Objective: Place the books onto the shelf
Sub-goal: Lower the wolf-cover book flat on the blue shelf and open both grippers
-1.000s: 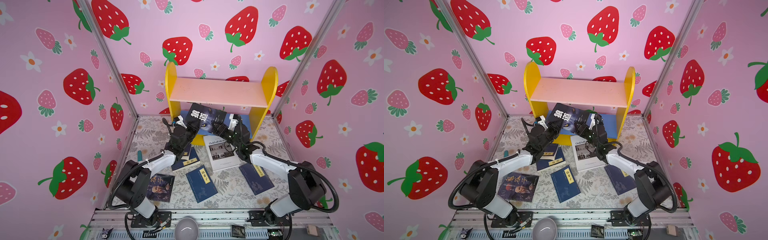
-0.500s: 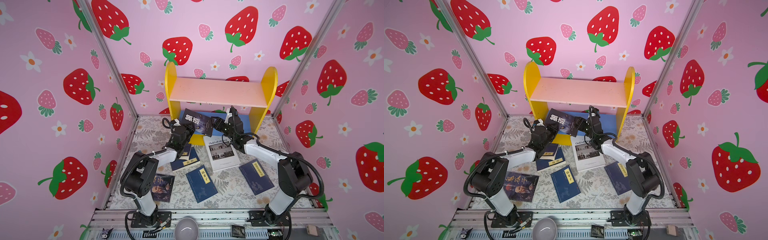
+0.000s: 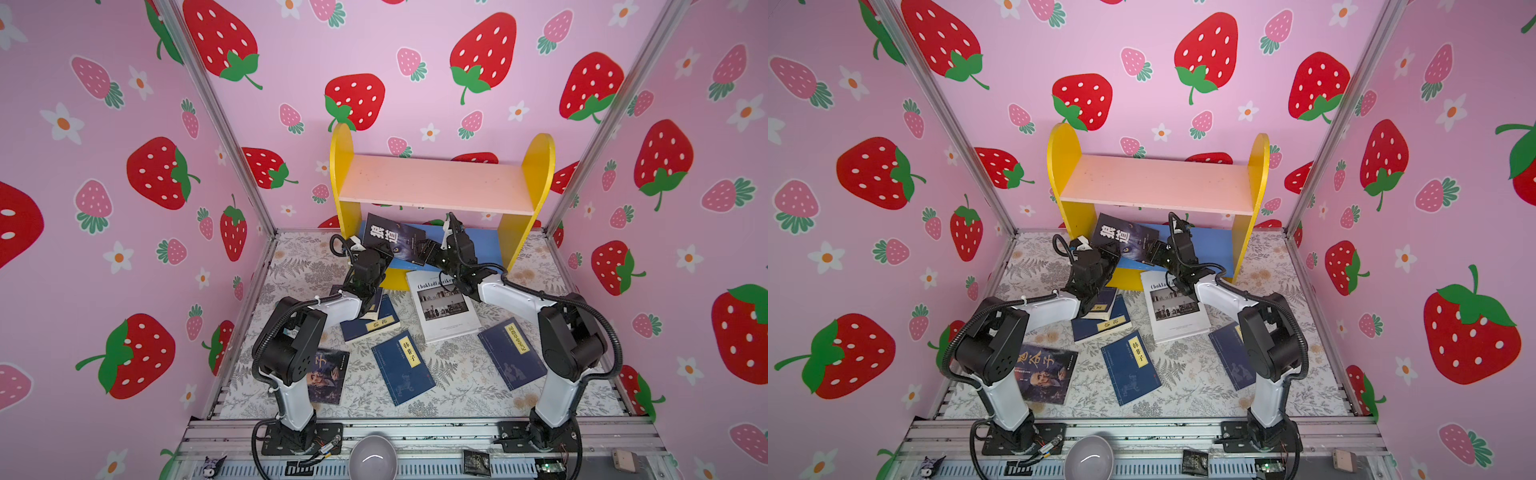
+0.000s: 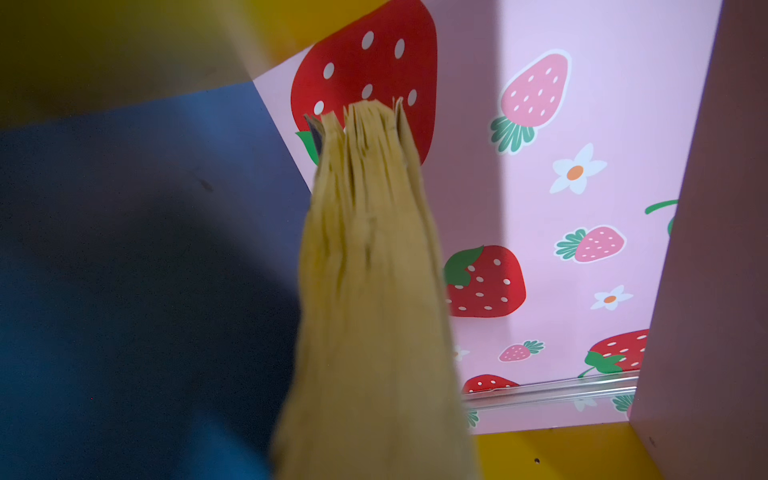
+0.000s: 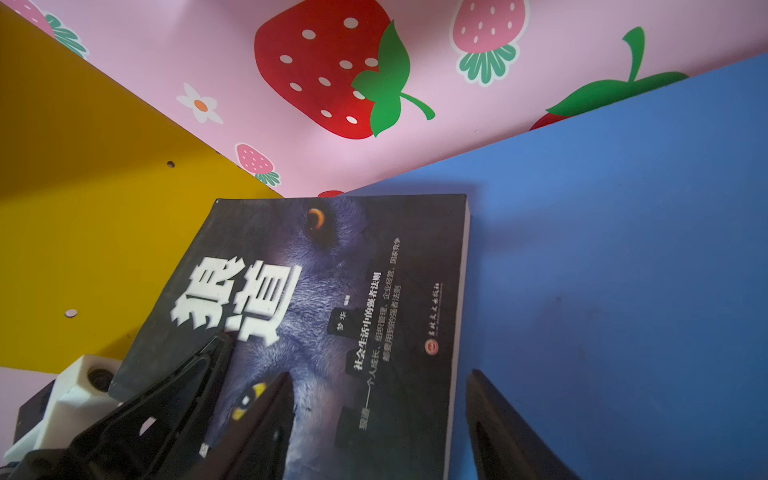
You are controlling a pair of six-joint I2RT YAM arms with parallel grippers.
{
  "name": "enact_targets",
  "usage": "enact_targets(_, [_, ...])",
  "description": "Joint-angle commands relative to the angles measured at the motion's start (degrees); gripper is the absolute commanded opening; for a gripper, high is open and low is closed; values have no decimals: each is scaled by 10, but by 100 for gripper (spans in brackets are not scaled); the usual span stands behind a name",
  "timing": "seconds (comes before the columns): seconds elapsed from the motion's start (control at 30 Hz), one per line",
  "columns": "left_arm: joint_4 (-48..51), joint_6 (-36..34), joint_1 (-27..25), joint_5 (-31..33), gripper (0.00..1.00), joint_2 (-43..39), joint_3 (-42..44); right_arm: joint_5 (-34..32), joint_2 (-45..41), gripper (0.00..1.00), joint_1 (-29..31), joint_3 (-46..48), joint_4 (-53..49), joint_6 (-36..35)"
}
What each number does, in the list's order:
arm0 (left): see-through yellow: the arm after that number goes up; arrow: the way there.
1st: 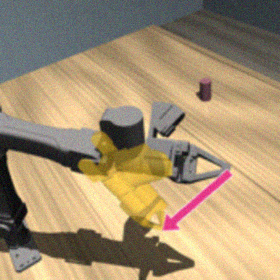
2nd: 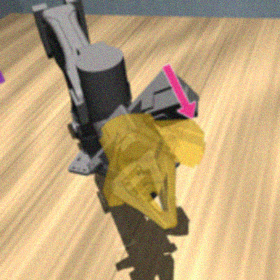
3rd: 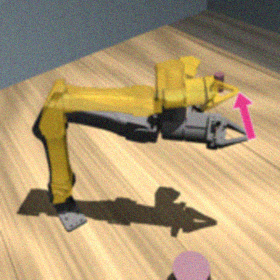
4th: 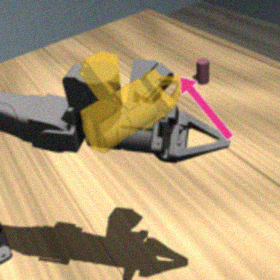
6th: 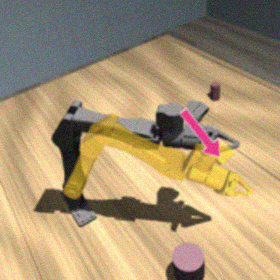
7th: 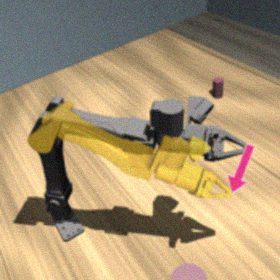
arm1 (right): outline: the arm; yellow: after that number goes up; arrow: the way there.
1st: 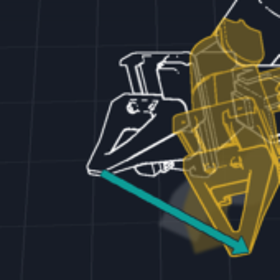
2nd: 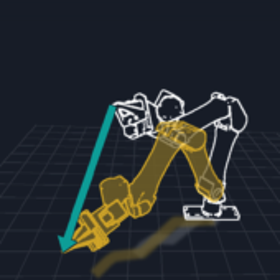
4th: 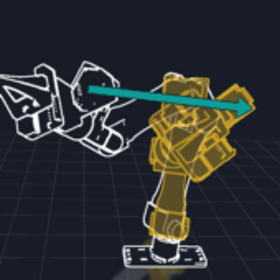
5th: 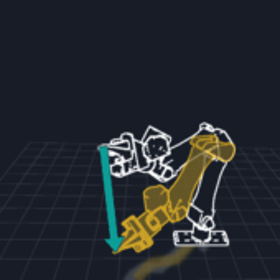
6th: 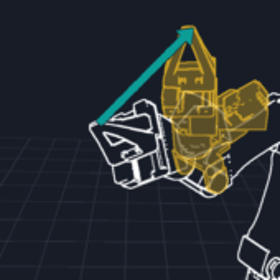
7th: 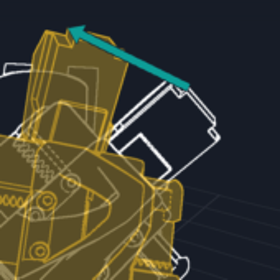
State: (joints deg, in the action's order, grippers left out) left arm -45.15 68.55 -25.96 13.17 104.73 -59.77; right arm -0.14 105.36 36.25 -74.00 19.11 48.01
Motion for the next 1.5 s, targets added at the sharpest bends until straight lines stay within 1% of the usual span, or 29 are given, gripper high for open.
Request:
enact_targets(0.0, [-19,-19,13,55,0,-1,-27,-2,9,68,-2,-10,0,-8])
enact_targets(0.3, [19,-23,13,45,0,-16,-19,14,46,66,-1,-31,-11,2])
enact_targets(0.47, [23,-24,13,49,0,-30,-3,21,53,66,3,-30,-11,7])
enact_targets(0.57, [50,-32,13,49,0,-36,-11,26,57,65,8,-33,-10,7])
enact_targets(0.7, [53,-29,13,47,1,-36,-8,19,60,64,18,-36,-14,12])
enact_targets(0.73, [57,-27,13,48,4,-36,-8,16,62,64,22,-37,-14,13])
enact_targets(0.77, [62,-24,13,46,12,-35,-9,13,65,63,25,-39,-14,14])
enact_targets(0.83, [65,-19,12,41,23,-33,-6,13,72,61,29,-47,-18,16])
enact_targets(0.87, [67,-16,11,40,31,-33,-5,12,76,60,30,-50,-20,18])
enact_targets(0.9, [72,-13,11,39,37,-34,-3,12,79,59,31,-52,-21,21])
enact_targets(0.97, [85,-6,11,42,49,-43,2,7,83,57,31,-54,-27,26])
enact_targets(1.0, [98,-5,11,46,52,-48,4,2,84,57,31,-54,-31,29])
enact_targets(1.07, [141,1,11,54,60,-67,4,-2,83,56,31,-51,-31,31])
enact_targets(1.1, [165,0,11,60,65,-76,4,-5,82,56,32,-50,-32,32])
enact_targets(1.2, [266,-2,13,79,75,-105,-10,-13,81,56,33,-48,-31,34])
enact_targets(1.27, [322,-14,21,71,87,-123,-16,-12,83,56,32,-47,-30,37])
enact_targets(1.33, [373,-24,33,49,88,-140,-20,-11,85,56,33,-47,-27,37])
enact_targets(1.37, [382,-41,39,39,88,-154,-11,-10,85,56,33,-47,-24,36])
enact_targets(1.47, [412,-85,50,37,88,-209,30,-10,83,56,33,-47,-16,32])
